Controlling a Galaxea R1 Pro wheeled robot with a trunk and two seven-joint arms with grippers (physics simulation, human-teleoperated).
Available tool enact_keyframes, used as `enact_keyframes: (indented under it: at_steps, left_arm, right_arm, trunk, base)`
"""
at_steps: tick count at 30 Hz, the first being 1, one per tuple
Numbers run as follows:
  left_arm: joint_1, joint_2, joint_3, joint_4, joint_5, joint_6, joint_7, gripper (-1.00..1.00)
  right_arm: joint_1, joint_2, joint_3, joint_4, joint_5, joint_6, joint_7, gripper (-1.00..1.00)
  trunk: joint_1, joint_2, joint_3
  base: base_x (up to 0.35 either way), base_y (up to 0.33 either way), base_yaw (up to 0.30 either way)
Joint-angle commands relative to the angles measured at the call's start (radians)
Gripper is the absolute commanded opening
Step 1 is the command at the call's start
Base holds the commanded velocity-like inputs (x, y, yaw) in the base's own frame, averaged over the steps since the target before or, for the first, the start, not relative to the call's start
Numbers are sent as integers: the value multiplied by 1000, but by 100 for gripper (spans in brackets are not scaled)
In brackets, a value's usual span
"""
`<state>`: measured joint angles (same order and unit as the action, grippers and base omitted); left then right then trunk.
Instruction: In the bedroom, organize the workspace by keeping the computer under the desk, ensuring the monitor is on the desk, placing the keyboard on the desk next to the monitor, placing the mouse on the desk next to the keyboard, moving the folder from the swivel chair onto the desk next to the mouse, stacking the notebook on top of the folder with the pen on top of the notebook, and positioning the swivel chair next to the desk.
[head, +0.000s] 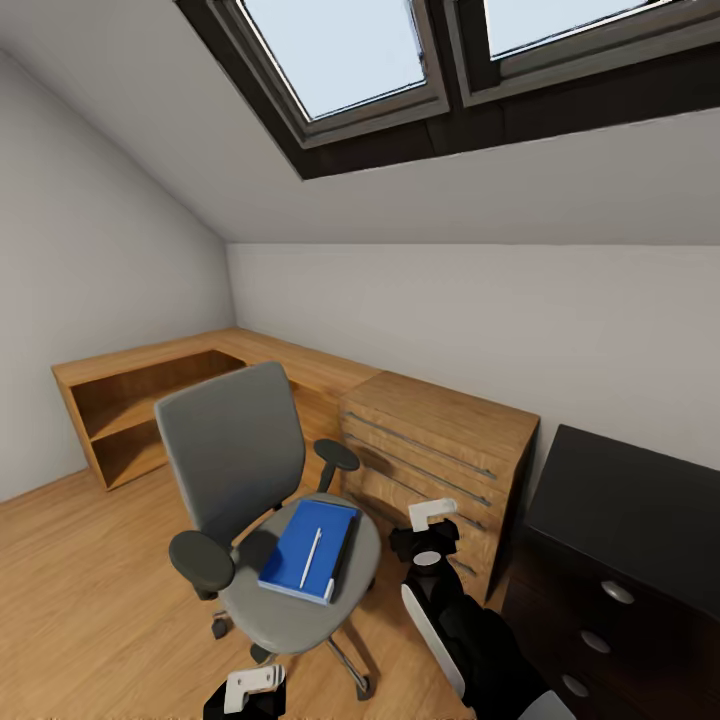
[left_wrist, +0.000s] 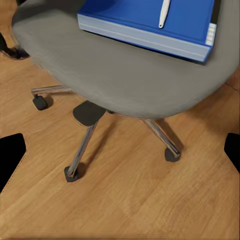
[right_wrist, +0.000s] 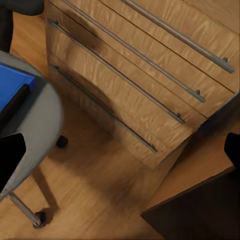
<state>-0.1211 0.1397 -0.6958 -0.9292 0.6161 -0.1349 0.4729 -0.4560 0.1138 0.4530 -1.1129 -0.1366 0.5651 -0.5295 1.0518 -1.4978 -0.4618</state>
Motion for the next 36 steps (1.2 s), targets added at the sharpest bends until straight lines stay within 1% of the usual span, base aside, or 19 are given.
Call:
enact_keyframes:
  at_steps: [1,2,4,7,8,11,13,18,26,29,32,36]
  left_arm:
    - [-2,1,-7,0,11,-8,6,100]
    - [-2,1,-7,0,11,-8,6,100]
    - [-2,1,-7,0,11,-8,6,100]
    - [-2,1,-6,0,11,-8,6,100]
    - [-2,1,-5,0,12,-8,6,100]
    - [-2,2,-5,0,13,-8,6,100]
    - [-2,2,-5,0,13,-8,6,100]
    - [-2,3,-5,0,13,-8,6,100]
    - [-2,3,-4,0,13,-8,7,100]
    - [-2,3,-4,0,13,-8,7,100]
    - [-2,3,-4,0,13,-8,7,100]
    - [-2,3,-3,0,13,-8,7,100]
  right_arm:
    - [-1,0,5,-1,-11,2,-9,100]
    - [-1,-1,43,-1,-10,2,-8,100]
    - [-1,-2,73,-2,-9,2,-8,100]
    - [-1,-2,90,-2,-9,2,-9,100]
    - [-1,-3,105,-2,-9,2,-9,100]
    - [-1,-3,107,-1,-9,1,-9,100]
    - [-1,-2,107,2,-9,-13,-9,100]
    - [-1,-2,108,28,-8,-58,-8,100]
    - [-1,-2,108,40,-10,-85,3,100]
    - [-1,-5,108,40,-10,-116,25,100]
    - [-1,-7,106,41,-13,-146,68,100]
    - [-1,-9,105,41,-15,-153,87,100]
  trunk:
    - [0,-1,-1]
    - [0,-1,-1]
    - [0,-1,-1]
    - [0,-1,-1]
    - [0,-1,-1]
    - [0,-1,-1]
    - [0,-1,-2]
    - [0,-1,-4]
    - [0,-1,-9]
    - [0,-1,-11]
    - [0,-1,-13]
    - [0,-1,-16]
  base:
    - [-138,255,17]
    - [-139,203,5]
    - [-138,185,4]
    - [-107,130,2]
    - [-12,14,0]
    - [-4,5,94]
    - [-1,1,207]
    - [0,0,242]
    - [0,0,255]
    - [0,0,255]
    - [0,0,255]
    - [0,0,254]
